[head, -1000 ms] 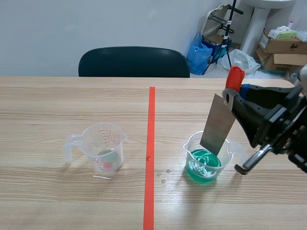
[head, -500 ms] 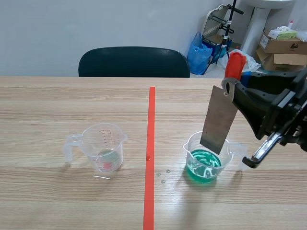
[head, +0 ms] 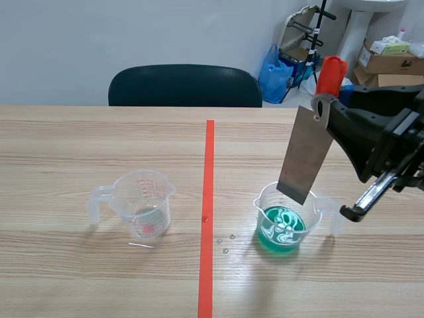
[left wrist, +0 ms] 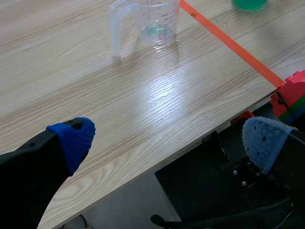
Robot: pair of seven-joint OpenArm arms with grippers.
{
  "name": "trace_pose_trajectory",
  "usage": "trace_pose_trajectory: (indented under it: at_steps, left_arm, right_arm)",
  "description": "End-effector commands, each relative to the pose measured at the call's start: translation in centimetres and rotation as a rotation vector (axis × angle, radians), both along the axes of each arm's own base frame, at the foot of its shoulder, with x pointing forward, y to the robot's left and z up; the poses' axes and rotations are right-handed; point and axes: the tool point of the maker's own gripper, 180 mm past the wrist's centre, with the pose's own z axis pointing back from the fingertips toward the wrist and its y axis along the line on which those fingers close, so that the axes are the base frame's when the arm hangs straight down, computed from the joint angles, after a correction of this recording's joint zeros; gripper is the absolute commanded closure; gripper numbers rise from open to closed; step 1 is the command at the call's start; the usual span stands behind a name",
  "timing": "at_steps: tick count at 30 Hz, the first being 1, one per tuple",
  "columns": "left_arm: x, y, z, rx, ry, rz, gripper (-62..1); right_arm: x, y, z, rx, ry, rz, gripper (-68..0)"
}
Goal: Do the redox reaction experiment
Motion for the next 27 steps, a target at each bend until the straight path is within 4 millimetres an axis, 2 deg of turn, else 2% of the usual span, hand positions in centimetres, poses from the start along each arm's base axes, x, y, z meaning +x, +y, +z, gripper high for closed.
trace_pose_trajectory:
  at_steps: [1,14,27]
  left_arm:
    - [0.4,-0.1,0.6,-0.016,-0.027,0.004,-62.3]
    - [0.4,-0.1,0.6,-0.016,-0.027,0.004,-62.3]
    - [0.4,-0.1,0.6,-0.016,-0.027,0.004,-62.3]
  right_arm:
    - [0.3,0.1,1.3,0.001,-0.033,0.000,-2.0]
    - [0.4,0.2,2.6,-0.012,-0.054,-0.003,-2.0]
    - [0.5,0.1,2.7,-0.012,-0.059,-0.008,-2.0]
